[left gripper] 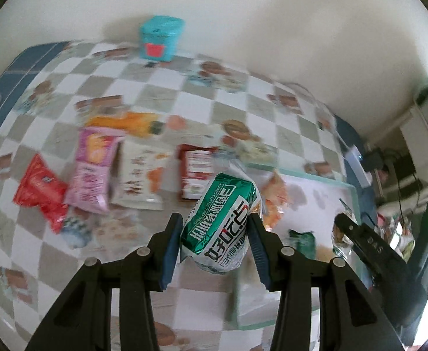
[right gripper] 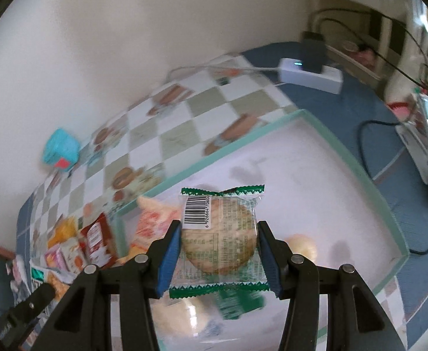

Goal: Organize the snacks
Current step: 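Carry the biscuit pack and cracker pack into the tray and open both tools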

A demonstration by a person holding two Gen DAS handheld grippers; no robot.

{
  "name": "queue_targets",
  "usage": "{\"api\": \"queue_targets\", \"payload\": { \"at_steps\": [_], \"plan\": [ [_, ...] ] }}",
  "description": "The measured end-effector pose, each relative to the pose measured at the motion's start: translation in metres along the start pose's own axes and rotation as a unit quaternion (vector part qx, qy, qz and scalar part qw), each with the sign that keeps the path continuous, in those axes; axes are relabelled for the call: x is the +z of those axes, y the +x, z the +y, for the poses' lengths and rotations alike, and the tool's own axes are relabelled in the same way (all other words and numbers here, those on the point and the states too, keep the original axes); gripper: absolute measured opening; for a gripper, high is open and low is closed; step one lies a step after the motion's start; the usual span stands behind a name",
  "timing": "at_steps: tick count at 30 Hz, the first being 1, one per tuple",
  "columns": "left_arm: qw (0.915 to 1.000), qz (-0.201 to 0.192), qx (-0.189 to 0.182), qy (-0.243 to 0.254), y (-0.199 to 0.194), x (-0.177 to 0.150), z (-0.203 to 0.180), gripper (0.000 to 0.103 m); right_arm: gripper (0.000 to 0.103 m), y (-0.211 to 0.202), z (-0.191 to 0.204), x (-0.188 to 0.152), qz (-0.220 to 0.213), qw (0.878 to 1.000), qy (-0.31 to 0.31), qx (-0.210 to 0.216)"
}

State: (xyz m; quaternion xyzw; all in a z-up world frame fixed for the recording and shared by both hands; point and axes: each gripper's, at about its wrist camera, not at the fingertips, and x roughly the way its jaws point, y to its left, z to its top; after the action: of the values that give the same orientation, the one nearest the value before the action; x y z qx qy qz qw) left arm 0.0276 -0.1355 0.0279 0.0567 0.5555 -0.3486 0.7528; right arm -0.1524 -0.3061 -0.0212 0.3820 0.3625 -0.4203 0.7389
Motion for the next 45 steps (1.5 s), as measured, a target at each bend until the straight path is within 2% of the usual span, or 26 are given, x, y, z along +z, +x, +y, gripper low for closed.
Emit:
{"api": "queue_targets", "payload": {
  "at_steps": [10,14,28,29,30,32,33,37,40,42,45],
  "plan": [
    [0.996,0.017,-0.042,0.077,0.038,-0.001,-0.074,0.047,0.054,0.011,-0.029,0.01,0.004,0.999,0.038,-0.021],
    [0.9947,0.02,-0.055,0.084,0.049,0.001,-0.088,0.047,0.054,0.017,-0.041,0.014,0.006,0.998,0.051,-0.027],
    [0.9923,0.034,-0.05,0.108,0.086,0.001,-0.119,0.047,0.054,0.024,-0.074,0.022,0.01,0.996,0.084,-0.043],
    [0.9922,0.035,-0.052,0.108,0.086,0.001,-0.119,0.048,0.055,0.024,-0.076,0.022,0.01,0.995,0.085,-0.045],
    [0.9923,0.036,-0.051,0.107,0.085,0.002,-0.119,0.056,0.055,0.024,-0.077,0.022,0.009,0.995,0.086,-0.047],
    [0.9925,0.035,-0.052,0.105,0.084,0.002,-0.117,0.067,0.055,0.023,-0.078,0.022,0.007,0.995,0.087,-0.047],
    [0.9927,0.037,-0.052,0.103,0.082,0.003,-0.116,0.067,0.055,0.022,-0.078,0.023,0.007,0.995,0.087,-0.046],
    [0.9941,0.04,-0.037,0.094,0.075,0.004,-0.11,0.069,0.055,0.021,-0.077,0.023,0.008,0.995,0.083,-0.048],
    [0.9956,0.036,-0.013,0.086,0.066,0.006,-0.101,0.077,0.058,0.02,-0.075,0.022,0.011,0.996,0.078,-0.049],
    [0.9958,0.031,0.02,0.084,0.061,0.006,-0.094,0.082,0.065,0.02,-0.072,0.021,0.013,0.996,0.072,-0.049],
    [0.9949,0.025,0.057,0.079,0.056,0.006,-0.081,0.083,0.07,0.019,-0.067,0.019,0.015,0.997,0.059,-0.055]
  ]
}}
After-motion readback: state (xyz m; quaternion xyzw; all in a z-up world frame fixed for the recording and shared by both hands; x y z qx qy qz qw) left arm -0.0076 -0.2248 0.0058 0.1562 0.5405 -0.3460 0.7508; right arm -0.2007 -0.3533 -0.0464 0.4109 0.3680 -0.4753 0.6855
